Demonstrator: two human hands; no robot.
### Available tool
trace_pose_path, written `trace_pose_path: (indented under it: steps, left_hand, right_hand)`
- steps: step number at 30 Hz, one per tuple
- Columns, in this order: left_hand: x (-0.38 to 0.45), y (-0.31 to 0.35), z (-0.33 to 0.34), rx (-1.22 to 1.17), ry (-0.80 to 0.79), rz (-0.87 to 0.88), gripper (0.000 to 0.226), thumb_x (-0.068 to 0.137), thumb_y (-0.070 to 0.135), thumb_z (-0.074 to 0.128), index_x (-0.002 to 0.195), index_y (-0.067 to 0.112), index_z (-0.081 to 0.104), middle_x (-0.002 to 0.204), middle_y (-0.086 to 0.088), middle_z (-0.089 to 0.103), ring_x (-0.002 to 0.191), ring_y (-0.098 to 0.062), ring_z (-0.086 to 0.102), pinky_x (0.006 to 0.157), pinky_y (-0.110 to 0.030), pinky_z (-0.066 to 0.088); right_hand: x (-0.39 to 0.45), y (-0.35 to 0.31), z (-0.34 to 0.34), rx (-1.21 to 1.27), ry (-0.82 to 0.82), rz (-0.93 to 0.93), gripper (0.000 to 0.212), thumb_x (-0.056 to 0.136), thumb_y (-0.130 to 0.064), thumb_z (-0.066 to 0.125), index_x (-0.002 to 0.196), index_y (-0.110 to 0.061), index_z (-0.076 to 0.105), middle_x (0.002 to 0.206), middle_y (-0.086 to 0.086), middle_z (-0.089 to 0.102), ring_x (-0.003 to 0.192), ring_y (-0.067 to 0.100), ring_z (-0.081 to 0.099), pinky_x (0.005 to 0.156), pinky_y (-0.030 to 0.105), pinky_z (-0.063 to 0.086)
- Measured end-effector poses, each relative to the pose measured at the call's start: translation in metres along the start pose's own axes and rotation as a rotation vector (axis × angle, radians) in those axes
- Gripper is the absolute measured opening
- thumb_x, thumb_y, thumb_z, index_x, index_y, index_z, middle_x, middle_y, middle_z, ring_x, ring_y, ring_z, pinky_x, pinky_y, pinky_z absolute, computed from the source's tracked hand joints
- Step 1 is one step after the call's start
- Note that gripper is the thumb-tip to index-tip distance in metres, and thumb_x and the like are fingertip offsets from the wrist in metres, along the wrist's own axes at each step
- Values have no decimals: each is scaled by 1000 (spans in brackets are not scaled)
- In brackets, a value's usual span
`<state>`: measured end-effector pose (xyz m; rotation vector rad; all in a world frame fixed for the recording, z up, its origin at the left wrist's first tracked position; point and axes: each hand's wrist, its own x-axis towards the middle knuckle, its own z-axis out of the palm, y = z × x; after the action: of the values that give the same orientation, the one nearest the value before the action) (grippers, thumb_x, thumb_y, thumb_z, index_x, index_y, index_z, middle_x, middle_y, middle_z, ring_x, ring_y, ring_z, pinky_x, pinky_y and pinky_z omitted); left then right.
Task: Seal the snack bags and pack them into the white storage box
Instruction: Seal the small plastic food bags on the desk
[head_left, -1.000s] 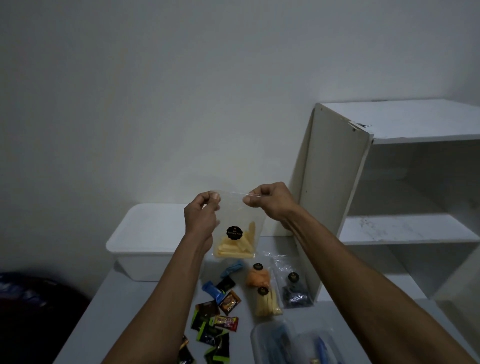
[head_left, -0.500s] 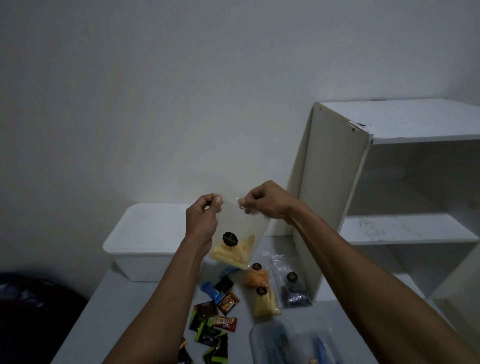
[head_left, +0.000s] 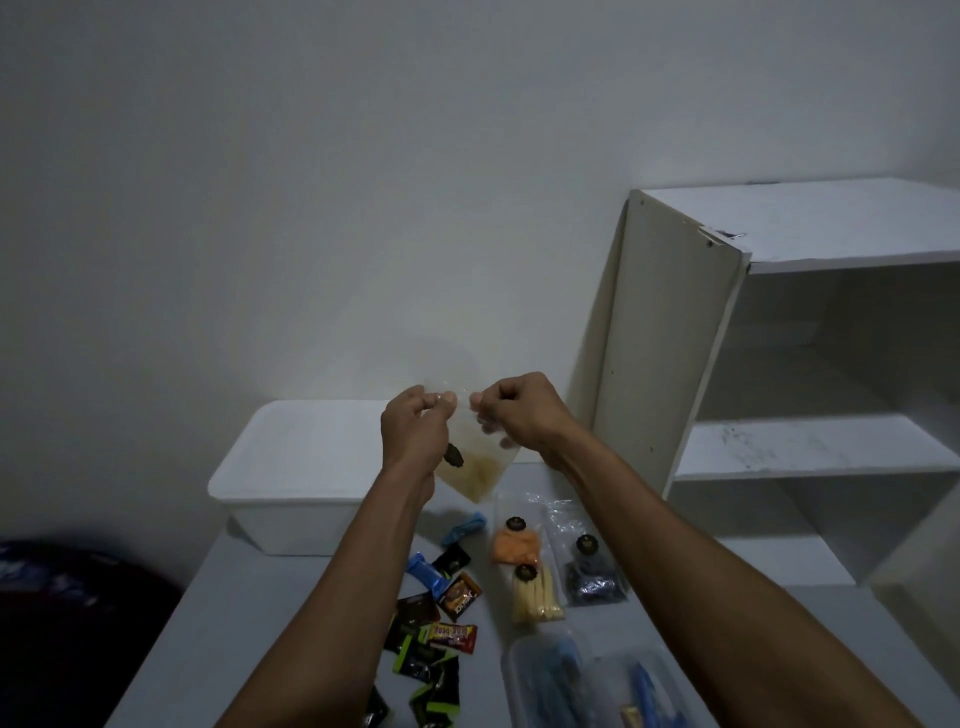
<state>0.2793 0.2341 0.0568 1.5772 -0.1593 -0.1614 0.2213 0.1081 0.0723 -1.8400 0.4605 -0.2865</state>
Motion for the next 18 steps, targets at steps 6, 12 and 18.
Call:
trace_pose_path:
  steps: [6, 12, 18]
  left_hand:
    - [2, 0, -5, -41, 8, 34, 21, 92, 20, 67, 72, 25, 63, 146, 2, 47, 121, -21, 53, 91, -37, 50]
    - [2, -5, -10, -146, 22, 28, 9, 94, 14, 64, 93, 22, 59, 142, -4, 50, 83, -2, 55, 41, -6, 40]
    - [2, -6, -13, -117, 14, 42, 9, 95, 18, 62, 103, 18, 61, 141, 4, 50, 83, -6, 56, 39, -12, 43]
  right_hand:
    - [-4, 1, 3, -27, -3, -36, 20, 92, -26, 69, 84, -8, 72, 80, 6, 70, 70, 14, 64, 57, 28, 52]
    - [-9, 6, 2, -112, -34, -65, 23, 94, -26, 66, 88, -5, 72, 80, 8, 70, 70, 15, 62, 63, 32, 57]
    - [-16, 13, 8, -17, -15, -42, 24, 94, -29, 64, 90, -6, 71, 77, 4, 69, 72, 13, 63, 63, 30, 56]
